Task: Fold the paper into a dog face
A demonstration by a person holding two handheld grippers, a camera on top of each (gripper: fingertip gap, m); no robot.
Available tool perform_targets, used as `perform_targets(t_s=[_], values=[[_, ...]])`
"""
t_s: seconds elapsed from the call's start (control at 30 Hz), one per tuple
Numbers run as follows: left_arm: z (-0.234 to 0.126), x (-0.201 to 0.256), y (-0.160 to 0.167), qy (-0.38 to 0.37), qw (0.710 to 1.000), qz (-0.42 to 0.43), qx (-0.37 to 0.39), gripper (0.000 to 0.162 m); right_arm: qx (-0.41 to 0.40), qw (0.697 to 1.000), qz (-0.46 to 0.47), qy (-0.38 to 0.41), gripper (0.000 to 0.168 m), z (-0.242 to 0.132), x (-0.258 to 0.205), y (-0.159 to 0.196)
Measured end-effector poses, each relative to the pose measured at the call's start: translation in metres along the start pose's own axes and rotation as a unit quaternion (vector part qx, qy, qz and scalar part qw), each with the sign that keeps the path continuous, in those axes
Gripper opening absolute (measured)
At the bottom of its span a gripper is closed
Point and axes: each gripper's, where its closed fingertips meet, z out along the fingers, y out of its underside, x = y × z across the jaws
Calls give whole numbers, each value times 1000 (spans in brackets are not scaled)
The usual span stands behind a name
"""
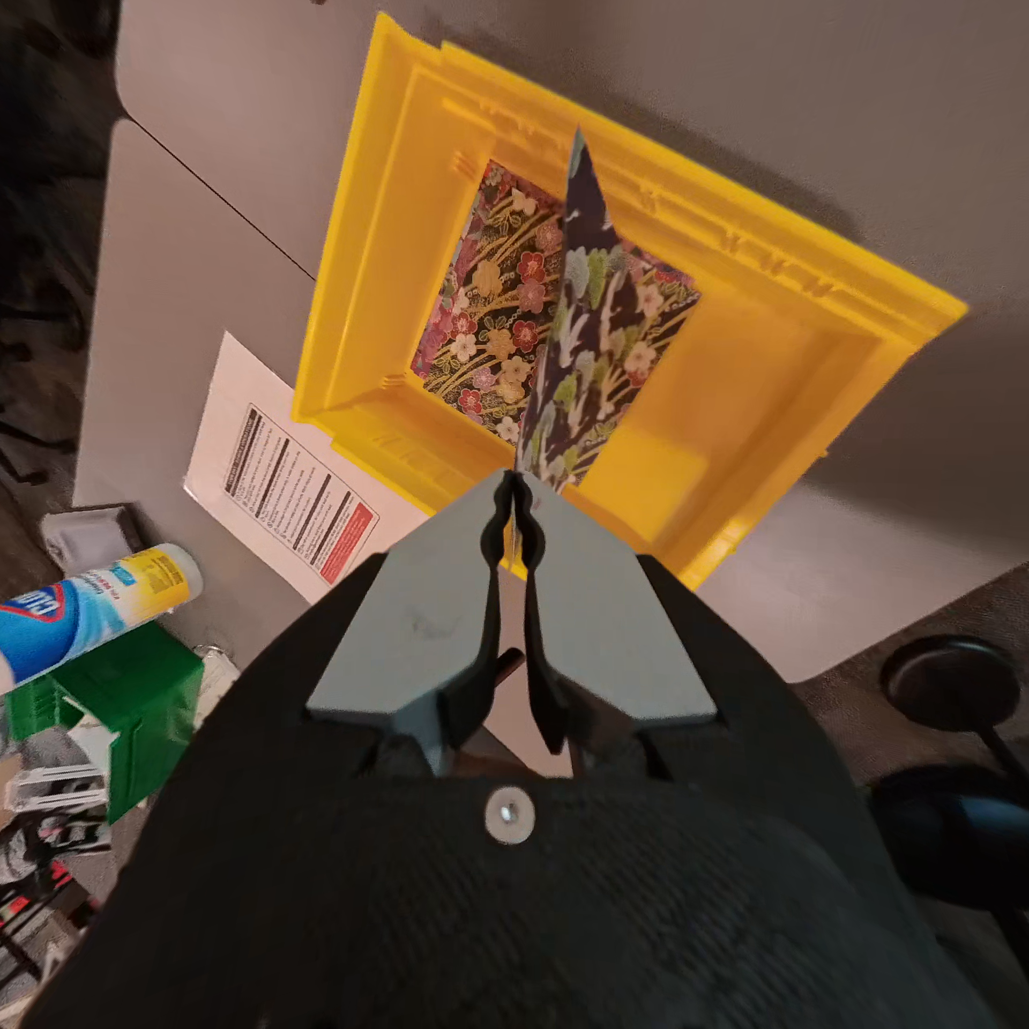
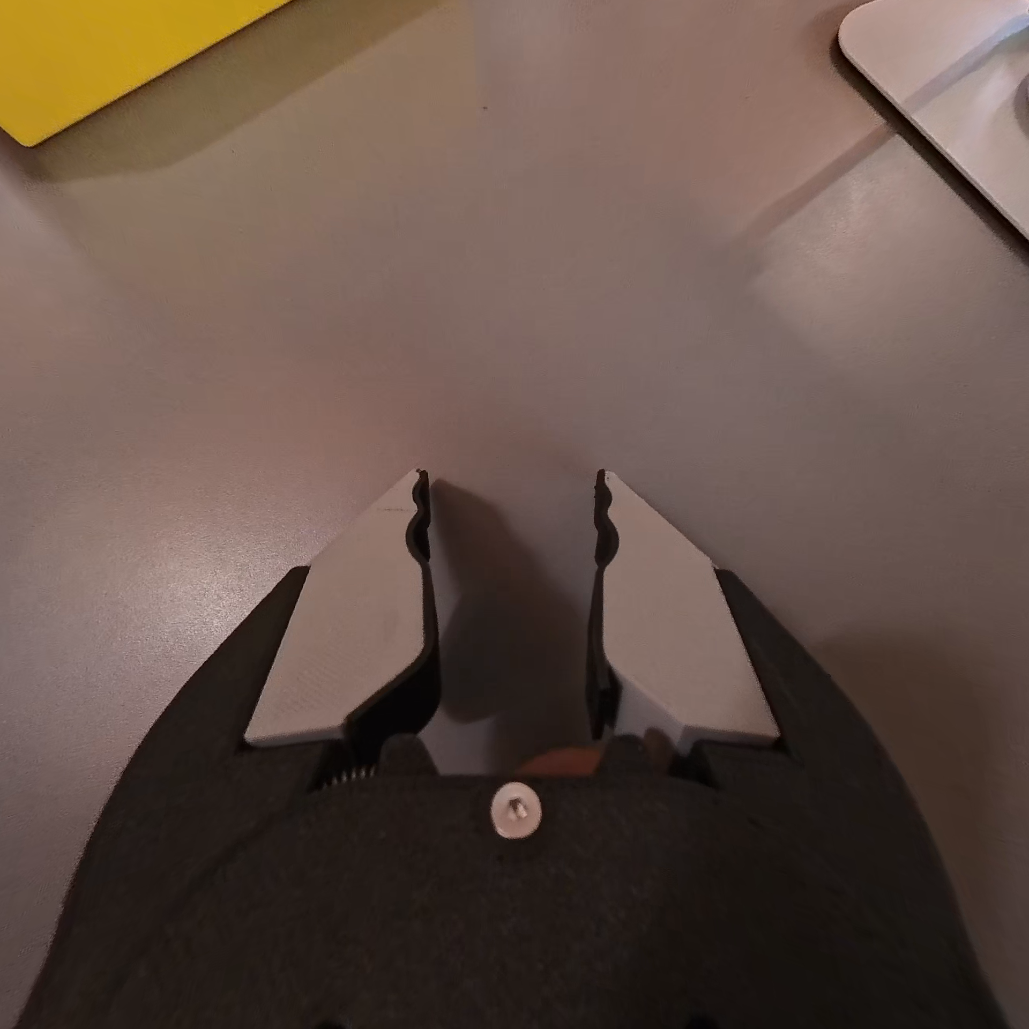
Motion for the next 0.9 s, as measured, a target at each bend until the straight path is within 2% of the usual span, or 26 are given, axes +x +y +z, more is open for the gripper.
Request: perform_targets(t_s=[0.13, 0.23, 0.37, 0.5, 0.67, 0.8, 0.87, 0.9], values=[[-57, 14, -30, -28, 998, 45, 17, 0, 2, 1000, -8, 6, 55, -1, 0, 0], [-95, 44, -69, -29, 994, 97, 40, 0, 7, 1000, -9, 9, 54, -2, 0, -1], [-107, 97, -120, -5, 983, 178, 41, 0, 18, 1000, 0, 7, 54, -6, 3, -3], [-73, 154, -164, 71, 968, 237, 38, 0, 35, 999, 18, 15, 54, -16, 17, -8], [4, 207, -207, 169, 946, 271, 50, 0, 79, 995, 57, 20, 54, -39, 39, -20], [63, 227, -230, 189, 940, 281, 52, 0, 88, 992, 83, 21, 54, -48, 57, -17], [83, 227, -244, 167, 945, 271, 67, 1, 84, 992, 91, 23, 53, -48, 63, -14], [90, 225, -251, 152, 949, 266, 78, 9, 83, 992, 94, 25, 53, -48, 66, -13]])
